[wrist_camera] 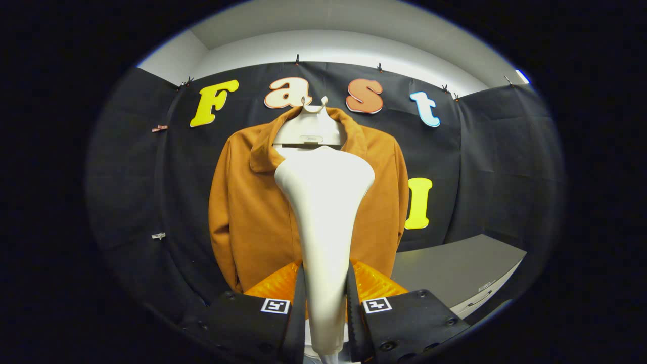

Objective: Iron the clothes twice with a garment steamer, once on the left side and once on the right side.

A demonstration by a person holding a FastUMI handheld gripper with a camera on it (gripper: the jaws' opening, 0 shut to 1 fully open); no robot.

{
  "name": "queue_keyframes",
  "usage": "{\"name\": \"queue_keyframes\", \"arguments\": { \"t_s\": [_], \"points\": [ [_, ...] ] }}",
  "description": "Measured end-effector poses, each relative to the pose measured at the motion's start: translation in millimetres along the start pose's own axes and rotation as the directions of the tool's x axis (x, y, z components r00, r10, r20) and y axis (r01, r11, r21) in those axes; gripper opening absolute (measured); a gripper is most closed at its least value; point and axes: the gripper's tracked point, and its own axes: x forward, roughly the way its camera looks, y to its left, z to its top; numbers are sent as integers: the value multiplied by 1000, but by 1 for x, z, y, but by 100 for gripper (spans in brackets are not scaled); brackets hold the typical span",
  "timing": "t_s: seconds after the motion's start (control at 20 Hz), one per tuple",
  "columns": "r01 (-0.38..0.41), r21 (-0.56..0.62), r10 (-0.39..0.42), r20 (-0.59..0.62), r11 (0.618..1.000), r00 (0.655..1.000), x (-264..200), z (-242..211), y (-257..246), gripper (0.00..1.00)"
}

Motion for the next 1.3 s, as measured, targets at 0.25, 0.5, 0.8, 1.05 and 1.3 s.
{"name": "queue_keyframes", "arguments": {
  "t_s": [0.25, 0.5, 0.8, 1.05, 1.3],
  "points": [
    [20, 2, -21, 115, 1000, 993, -21, 36, -16, 38],
    [13, -1, -13, 176, 1000, 984, -30, 51, -20, 38],
    [-8, 10, 7, 172, 1000, 985, -26, 51, -18, 38],
    [-6, 9, 4, 159, 1000, 987, -20, 48, -19, 38],
    [-16, 6, 15, 154, 1000, 988, -15, 47, -14, 37]
  ]
}}
